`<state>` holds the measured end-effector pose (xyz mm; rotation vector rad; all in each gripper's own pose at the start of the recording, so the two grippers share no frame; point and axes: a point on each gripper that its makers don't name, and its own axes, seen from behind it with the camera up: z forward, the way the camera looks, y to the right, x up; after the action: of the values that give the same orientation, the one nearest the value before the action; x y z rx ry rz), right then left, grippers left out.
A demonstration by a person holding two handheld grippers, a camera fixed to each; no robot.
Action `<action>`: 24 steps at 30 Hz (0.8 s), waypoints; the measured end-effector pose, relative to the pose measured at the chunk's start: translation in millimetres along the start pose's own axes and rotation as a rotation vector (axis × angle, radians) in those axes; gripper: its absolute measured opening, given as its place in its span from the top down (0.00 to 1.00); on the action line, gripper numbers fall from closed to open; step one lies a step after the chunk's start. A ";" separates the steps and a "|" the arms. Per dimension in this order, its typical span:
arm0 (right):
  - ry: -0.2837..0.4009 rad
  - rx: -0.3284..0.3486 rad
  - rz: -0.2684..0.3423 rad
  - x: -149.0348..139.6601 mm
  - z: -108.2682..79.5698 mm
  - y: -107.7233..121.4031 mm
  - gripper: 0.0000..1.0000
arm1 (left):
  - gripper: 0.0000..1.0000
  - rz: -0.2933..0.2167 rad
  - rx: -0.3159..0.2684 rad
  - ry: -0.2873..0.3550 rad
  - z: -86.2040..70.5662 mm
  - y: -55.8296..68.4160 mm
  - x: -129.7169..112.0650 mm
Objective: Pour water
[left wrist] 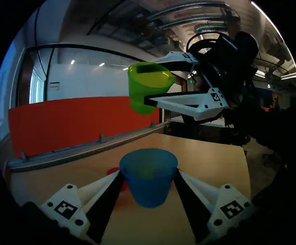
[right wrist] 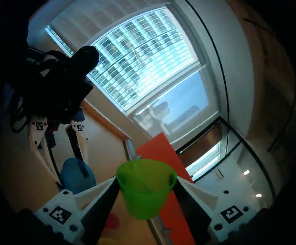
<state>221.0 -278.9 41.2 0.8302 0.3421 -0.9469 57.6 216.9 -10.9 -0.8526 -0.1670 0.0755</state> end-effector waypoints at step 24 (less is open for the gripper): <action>-0.031 -0.039 -0.222 -1.6 19.6 23.4 0.09 | 0.15 0.020 0.011 0.015 8.8 -2.7 10.0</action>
<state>237.7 -285.5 66.0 0.7512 0.4308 -1.1546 65.8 223.0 -2.0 -0.8435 -0.1439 0.0884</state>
